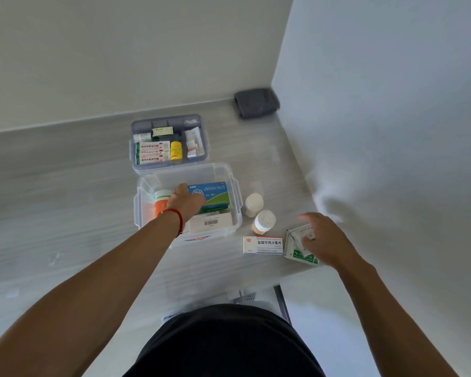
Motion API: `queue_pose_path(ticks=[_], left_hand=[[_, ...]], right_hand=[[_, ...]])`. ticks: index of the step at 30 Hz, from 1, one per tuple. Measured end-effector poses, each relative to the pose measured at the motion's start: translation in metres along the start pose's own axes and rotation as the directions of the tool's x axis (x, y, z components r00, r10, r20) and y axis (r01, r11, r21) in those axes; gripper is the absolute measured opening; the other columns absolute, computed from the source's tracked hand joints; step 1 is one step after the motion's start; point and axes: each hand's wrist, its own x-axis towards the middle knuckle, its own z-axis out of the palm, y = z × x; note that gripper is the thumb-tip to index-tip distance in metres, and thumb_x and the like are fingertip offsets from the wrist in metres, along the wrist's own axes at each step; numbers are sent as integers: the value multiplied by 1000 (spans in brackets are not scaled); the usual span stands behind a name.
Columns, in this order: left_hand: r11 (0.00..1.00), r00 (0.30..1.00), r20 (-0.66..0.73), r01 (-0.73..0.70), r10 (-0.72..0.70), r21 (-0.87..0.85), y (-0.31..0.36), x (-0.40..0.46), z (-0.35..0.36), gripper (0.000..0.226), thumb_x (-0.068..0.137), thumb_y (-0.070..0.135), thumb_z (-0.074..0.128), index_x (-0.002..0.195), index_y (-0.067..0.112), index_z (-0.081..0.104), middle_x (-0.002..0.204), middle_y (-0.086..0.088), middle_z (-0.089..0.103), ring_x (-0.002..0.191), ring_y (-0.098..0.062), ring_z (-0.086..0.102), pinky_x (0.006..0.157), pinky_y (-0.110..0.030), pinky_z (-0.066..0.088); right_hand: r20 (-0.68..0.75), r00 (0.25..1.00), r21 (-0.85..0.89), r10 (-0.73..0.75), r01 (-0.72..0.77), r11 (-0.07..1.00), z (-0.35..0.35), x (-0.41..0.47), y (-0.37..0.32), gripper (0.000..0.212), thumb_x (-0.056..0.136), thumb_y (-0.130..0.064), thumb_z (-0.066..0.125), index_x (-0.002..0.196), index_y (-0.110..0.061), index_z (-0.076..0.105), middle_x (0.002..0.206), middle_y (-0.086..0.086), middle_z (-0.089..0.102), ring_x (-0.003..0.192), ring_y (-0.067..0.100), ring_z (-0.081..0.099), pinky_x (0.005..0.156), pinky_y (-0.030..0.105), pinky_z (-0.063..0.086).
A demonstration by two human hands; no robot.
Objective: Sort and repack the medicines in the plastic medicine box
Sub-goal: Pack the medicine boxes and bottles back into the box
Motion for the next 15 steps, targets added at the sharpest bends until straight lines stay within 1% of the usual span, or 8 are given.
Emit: queue_pose_path(ticks=[3,5,7,8,10,11,13,15], left_hand=[[999,1000,-2,7,-7,32,5,-4,0,49,87,18,56,133,9,46,119,-10,57,101,-30,59,74,-34,48],[999,1000,-14,-12,12,43,8,-11,-1,49,90,16,55,138,9,46,122,-9,57,102,-28,57,71,-30,45],[993,993,-68,-93,99,75,10,-23,-3,53,91,14,55,143,14,45,132,-8,55,114,-28,56,78,-27,43],[984,980,-105,-159,167,86,10,-29,-3,52,90,13,55,142,17,48,136,-8,55,120,-27,54,83,-27,42],[952,938,-168,-291,303,94,12,-44,-2,46,89,8,56,134,18,56,133,-7,58,122,-24,54,86,-25,41],[935,916,-190,-339,353,103,12,-51,0,43,89,6,57,130,17,58,128,-7,61,120,-22,56,85,-23,41],[908,880,-228,-398,417,128,14,-60,5,39,88,2,59,124,16,61,121,-5,64,115,-19,58,82,-20,41],[895,860,-250,-418,445,156,12,-67,10,39,86,0,60,122,16,61,119,-1,65,112,-17,60,83,-19,42]], right_hand=[[170,985,-185,26,6,983,7,-3,8,91,84,-27,71,161,-29,23,171,-2,17,157,22,16,119,47,31],[238,971,-255,20,43,966,14,-4,10,105,82,-34,78,163,-32,11,173,-3,1,160,24,0,122,50,25],[256,967,-285,15,61,956,22,-3,13,112,80,-40,80,163,-34,5,173,-3,-6,159,27,-6,123,52,22],[250,968,-294,17,59,954,28,-3,15,113,79,-43,80,163,-36,4,173,-4,-7,159,28,-7,123,53,22],[218,976,-271,25,36,962,38,-2,18,110,78,-47,79,162,-38,8,172,-4,-2,159,30,-5,122,54,25],[190,981,-245,21,26,969,42,-2,19,106,78,-47,78,161,-39,12,171,-3,5,158,30,1,120,53,28],[116,993,-208,1,23,978,47,-3,22,97,76,-46,77,157,-40,25,163,-4,23,150,27,18,110,48,40],[58,998,-195,-20,32,980,48,-4,25,86,76,-42,75,152,-39,35,150,-6,37,138,24,30,98,43,48]])
